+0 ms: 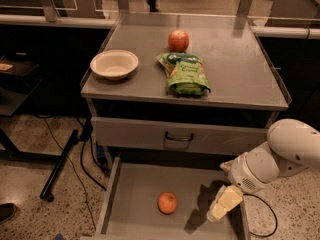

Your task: Pick orange from middle drawer and place on counter

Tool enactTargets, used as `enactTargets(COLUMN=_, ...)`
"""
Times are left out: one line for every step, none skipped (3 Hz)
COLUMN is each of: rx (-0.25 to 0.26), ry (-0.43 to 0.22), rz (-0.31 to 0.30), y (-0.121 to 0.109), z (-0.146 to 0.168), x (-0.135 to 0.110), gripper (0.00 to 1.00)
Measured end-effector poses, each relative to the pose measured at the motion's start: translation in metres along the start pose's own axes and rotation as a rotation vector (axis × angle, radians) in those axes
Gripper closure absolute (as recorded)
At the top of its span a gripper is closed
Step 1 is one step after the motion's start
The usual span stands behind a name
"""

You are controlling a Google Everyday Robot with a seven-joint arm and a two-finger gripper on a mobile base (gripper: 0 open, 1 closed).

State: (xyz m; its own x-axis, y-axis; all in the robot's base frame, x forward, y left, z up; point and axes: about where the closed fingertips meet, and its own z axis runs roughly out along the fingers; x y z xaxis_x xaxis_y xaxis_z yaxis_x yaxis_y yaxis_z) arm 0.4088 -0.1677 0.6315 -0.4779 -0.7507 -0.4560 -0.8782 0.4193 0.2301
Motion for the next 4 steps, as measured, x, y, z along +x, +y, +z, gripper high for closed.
enactTargets(rx=0.056, ry=-0.136, rz=0.045, y=0.004, z=0.012, x=0.014, gripper=0.00)
enactTargets(rx=0.059, ry=-0.246, rz=0.023, y=-0.003, z=0.027, x=0.025, gripper=0.00)
enactTargets(rx=0.056, ry=-0.247, rz=0.023, y=-0.003, z=0.030, x=0.026, gripper=0.00)
enactTargets(rx=0.007, ry=-0.252, rz=0.033, y=0.001, z=0.082, x=0.037, gripper=0.00)
